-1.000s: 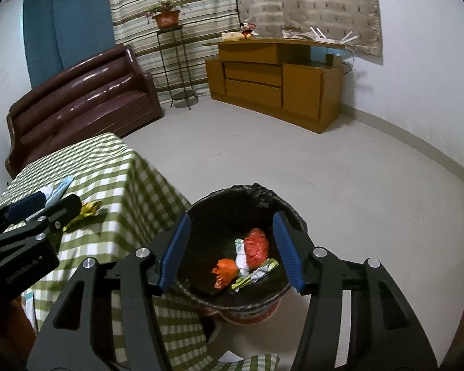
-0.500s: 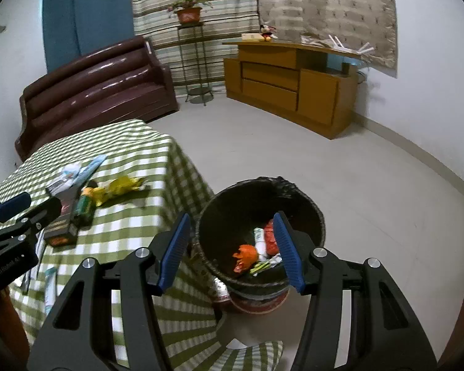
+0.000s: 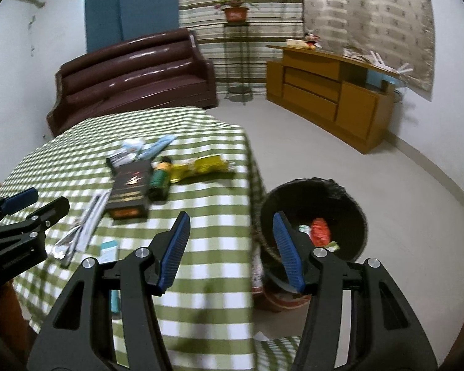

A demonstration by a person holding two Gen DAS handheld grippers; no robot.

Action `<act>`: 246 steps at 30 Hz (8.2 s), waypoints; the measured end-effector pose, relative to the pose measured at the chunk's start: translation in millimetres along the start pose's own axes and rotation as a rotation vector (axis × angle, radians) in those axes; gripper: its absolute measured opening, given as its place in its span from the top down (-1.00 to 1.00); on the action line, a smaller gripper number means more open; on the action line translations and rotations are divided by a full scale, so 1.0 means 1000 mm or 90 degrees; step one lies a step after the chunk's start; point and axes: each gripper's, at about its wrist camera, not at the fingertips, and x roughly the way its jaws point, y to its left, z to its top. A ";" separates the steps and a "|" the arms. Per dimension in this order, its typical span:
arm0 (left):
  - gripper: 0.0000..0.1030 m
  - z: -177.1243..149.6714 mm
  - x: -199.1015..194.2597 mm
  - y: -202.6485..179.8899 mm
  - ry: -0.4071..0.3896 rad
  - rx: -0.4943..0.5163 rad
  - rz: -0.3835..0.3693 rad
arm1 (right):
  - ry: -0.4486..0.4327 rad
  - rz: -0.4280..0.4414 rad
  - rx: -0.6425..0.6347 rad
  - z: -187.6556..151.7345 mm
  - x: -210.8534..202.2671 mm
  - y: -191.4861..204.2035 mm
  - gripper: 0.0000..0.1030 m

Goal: Collect trash
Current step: 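Grasp the white-and-teal toothpaste tube with the right gripper while the left gripper grasps the white paper strip, then carry the toothpaste tube in the right gripper while the left gripper carries the paper strip to the wastebasket, then open both grippers over the wastebasket to drop the tube and paper strip, then grasp the second white paper strip with the left gripper while the right gripper grasps the dark cigarette box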

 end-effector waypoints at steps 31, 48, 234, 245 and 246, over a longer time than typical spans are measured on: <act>-0.40 -0.032 0.004 0.054 0.041 -0.053 0.006 | 0.080 0.097 -0.154 -0.045 0.025 0.099 0.65; -0.13 -0.032 0.031 0.026 0.068 -0.018 -0.034 | 0.051 0.075 -0.101 -0.031 0.026 0.071 0.67; 0.64 -0.002 0.071 -0.003 0.090 0.060 -0.065 | 0.045 0.023 0.005 0.024 0.065 0.022 -0.46; 0.66 0.001 0.068 0.039 0.081 0.008 -0.038 | 0.053 0.061 -0.027 0.030 0.070 0.059 -0.46; 0.67 0.002 0.068 0.045 0.079 0.002 -0.032 | 0.055 0.066 -0.031 0.030 0.071 0.064 -0.46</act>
